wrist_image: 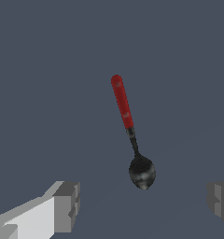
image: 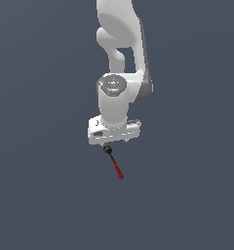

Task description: Pick up the object and move it to a goal position.

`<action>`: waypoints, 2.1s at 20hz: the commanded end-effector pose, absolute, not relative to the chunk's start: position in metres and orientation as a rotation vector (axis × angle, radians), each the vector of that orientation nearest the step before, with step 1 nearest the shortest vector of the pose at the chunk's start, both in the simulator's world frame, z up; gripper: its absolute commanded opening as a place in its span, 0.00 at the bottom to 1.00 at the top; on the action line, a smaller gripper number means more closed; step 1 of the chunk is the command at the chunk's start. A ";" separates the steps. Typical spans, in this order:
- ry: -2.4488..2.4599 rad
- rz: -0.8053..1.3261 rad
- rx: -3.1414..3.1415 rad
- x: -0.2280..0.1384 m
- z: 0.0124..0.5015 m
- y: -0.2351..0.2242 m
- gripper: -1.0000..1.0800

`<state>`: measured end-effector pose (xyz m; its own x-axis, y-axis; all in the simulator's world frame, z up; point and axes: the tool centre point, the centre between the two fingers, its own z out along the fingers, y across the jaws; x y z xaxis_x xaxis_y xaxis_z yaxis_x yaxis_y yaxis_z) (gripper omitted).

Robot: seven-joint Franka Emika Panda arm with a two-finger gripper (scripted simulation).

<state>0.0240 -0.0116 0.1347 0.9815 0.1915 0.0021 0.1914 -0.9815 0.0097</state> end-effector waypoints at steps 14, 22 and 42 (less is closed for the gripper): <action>0.784 -0.001 3.040 0.046 0.068 -0.014 0.96; 0.829 -0.001 3.030 0.047 0.061 -0.015 0.96; 0.836 0.000 3.028 0.048 0.010 -0.015 0.00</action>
